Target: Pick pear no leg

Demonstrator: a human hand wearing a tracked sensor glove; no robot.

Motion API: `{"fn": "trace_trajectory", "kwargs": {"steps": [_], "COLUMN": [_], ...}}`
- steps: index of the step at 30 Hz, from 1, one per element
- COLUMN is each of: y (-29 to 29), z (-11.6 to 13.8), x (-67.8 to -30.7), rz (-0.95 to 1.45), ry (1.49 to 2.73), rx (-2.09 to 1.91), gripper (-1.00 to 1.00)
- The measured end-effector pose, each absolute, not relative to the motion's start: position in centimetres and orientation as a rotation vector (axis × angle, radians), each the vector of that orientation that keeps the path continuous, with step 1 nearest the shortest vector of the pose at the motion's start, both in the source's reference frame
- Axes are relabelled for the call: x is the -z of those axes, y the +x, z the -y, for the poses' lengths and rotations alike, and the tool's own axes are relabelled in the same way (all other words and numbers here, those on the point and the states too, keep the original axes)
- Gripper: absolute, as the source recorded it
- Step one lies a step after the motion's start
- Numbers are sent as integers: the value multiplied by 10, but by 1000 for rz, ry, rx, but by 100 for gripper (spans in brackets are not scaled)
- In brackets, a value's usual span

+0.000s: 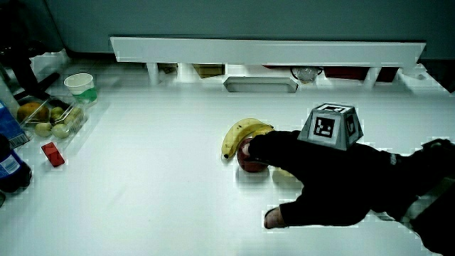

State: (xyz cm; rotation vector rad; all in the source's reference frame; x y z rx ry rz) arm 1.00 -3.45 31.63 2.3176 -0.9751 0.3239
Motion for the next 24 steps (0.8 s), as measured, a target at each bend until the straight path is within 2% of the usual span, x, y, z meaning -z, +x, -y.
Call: {"fn": "trace_trajectory", "kwargs": {"steps": [4,13,24], "y": [17,34,60], "z": [53,87,111], "x": [-329,-355,-401], "rz": [885,712,503], "ry": [2251,2273,2228], "rx": [-395,-382,-329], "gripper": [0,0,0]}}
